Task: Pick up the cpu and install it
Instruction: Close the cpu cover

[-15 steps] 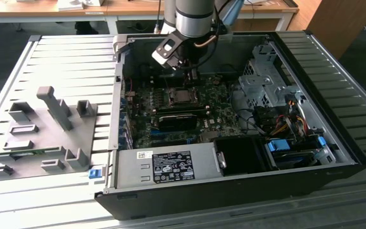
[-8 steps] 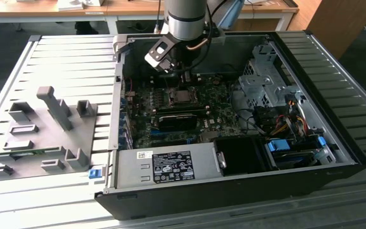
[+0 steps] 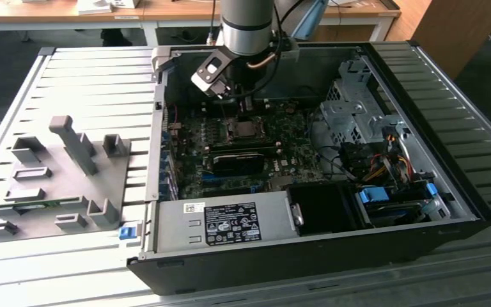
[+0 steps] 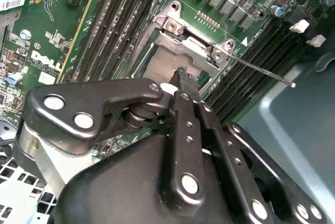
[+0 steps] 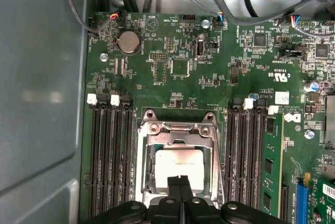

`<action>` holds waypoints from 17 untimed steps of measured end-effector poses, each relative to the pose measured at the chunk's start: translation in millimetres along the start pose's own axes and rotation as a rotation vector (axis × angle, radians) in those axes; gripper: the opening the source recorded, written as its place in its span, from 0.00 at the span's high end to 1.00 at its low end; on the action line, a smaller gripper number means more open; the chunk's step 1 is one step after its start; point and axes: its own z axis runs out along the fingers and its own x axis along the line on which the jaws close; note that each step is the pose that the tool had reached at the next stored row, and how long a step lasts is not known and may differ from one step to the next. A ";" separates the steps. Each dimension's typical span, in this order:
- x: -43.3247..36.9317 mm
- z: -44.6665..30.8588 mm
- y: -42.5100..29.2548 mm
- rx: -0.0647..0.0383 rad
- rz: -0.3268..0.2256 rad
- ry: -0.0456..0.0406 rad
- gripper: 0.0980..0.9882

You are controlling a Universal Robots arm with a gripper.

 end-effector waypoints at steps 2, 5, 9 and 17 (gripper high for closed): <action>0.0 0.5 -1.0 0.000 0.000 0.0000 0.99; 0.0 0.9 -2.4 0.000 0.000 -0.0001 0.99; 0.0 2.7 -3.0 0.000 0.000 0.0000 0.99; -0.1 5.8 -8.5 0.000 -0.001 -0.0001 0.99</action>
